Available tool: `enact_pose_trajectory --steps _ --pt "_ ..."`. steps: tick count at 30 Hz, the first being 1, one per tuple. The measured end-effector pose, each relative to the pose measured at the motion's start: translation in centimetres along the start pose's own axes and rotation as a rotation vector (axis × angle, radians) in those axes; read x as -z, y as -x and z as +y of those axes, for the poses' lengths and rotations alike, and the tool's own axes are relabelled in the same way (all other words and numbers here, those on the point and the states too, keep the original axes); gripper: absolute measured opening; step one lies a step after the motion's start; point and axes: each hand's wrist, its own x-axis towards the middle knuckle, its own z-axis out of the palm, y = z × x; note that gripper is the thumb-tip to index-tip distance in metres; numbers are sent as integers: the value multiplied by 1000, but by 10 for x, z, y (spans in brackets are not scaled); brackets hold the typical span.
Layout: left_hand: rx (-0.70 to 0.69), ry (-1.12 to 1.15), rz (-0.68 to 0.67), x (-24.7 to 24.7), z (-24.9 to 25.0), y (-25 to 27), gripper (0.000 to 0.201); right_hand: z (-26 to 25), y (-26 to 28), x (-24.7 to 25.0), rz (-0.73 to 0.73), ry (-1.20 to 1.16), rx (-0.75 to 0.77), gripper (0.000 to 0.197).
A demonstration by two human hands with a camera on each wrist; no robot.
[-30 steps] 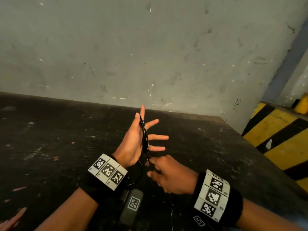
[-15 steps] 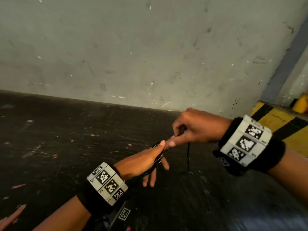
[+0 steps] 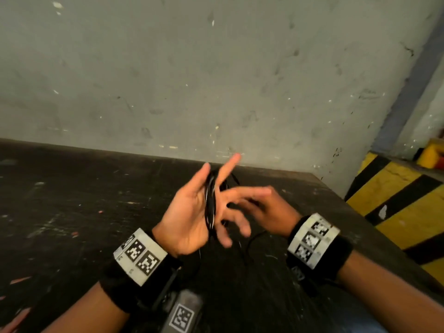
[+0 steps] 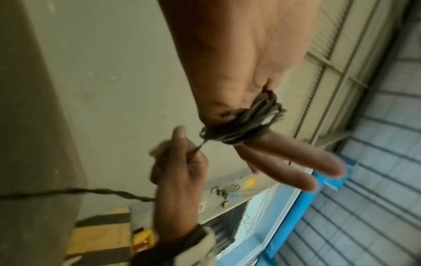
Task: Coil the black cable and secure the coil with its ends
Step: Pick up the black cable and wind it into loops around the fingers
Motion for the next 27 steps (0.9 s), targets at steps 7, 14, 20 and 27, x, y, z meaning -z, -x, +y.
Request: enact_pose_trajectory --steps 7,14,20,27 --pt "-487 -86 535 3 22 -20 52 -27 -2 -57 291 -285 -92 7" --pt "-621 -242 775 24 18 -19 51 -46 3 -51 11 -598 -290 20" --pt "-558 -478 840 41 11 -16 49 -46 7 -30 -211 -76 -177 12" --pt "-385 -558 895 46 0 -18 49 -71 10 -5 -344 322 -43 17"
